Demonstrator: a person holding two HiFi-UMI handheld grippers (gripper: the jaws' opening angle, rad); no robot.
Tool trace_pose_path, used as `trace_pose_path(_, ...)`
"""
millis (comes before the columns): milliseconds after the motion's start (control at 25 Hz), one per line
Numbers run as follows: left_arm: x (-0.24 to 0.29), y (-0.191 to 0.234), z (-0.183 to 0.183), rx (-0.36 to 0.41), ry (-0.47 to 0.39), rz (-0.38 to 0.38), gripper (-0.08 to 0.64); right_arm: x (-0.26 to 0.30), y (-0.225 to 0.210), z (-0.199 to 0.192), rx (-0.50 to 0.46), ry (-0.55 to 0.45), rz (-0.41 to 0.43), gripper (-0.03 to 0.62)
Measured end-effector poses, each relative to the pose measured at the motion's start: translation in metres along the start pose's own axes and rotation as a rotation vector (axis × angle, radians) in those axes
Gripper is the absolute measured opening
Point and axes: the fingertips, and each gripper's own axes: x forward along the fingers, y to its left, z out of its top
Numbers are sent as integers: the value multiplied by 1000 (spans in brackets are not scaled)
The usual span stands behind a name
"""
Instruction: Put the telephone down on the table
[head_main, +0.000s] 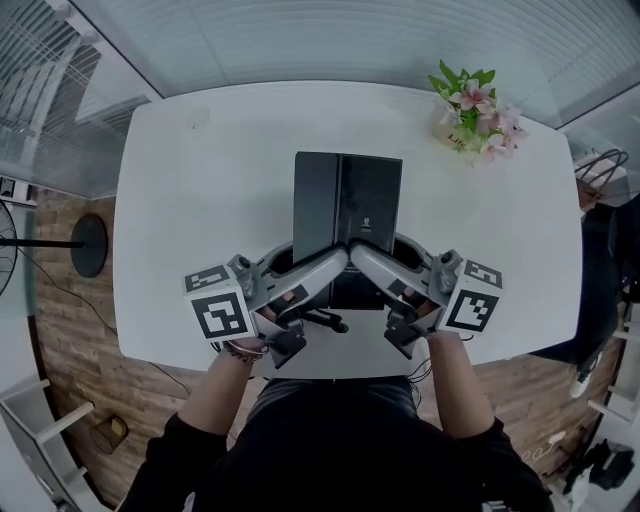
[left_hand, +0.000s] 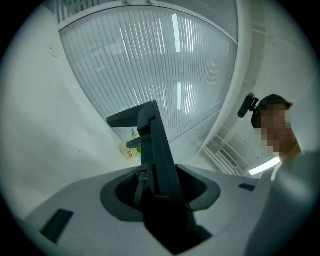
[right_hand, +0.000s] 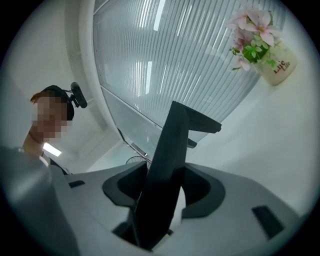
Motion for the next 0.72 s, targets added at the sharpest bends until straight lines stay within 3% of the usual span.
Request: trace_pose_path(720,9,45,-14,-79,-19,48,193,1,-47,-14,76,50,-23,201)
